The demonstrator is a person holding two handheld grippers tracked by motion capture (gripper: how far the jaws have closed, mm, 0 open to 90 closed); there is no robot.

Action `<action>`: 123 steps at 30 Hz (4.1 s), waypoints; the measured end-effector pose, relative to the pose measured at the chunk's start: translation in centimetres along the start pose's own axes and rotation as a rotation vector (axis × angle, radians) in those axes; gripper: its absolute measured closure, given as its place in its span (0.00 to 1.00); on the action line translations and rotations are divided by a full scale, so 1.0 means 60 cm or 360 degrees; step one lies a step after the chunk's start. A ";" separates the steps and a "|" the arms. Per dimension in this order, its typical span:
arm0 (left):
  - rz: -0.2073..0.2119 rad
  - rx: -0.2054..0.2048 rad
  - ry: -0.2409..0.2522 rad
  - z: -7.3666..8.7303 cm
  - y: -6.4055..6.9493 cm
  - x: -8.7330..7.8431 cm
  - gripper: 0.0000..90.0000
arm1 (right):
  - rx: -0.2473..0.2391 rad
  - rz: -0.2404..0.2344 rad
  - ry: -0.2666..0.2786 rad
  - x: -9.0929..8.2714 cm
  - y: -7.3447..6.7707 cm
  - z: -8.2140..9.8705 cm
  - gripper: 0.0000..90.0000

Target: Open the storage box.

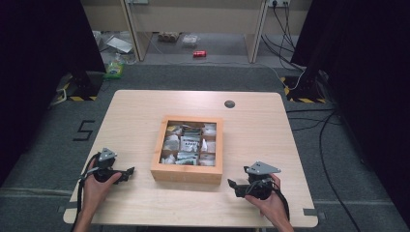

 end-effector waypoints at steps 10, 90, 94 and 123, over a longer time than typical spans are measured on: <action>0.0000 0.0001 0.0001 0.000 -0.001 0.000 0.00 | -0.0041 -0.0060 0.0024 0.002 -0.032 -0.010 0.24; -0.0001 0.0000 0.0003 -0.001 -0.001 0.000 0.00 | 0.0035 -0.0067 0.0593 -0.009 -0.015 -0.242 0.54; 0.0000 0.0002 -0.0001 0.000 -0.001 0.000 0.00 | 0.0062 -0.0052 0.0604 -0.002 -0.011 -0.257 0.51; 0.0000 0.0001 0.0001 -0.001 -0.001 0.000 0.00 | 0.0200 0.0103 0.0543 0.070 0.050 -0.310 0.56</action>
Point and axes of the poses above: each handheld gripper's, and its own axes: x roughly forward along the jaws, z roughly out of its underside, y roughly to its right, the point moved 9 cm from there along x, roughly forward along the jaws, and after that the axes turned 8 degrees about z, right-handed, at the moved point
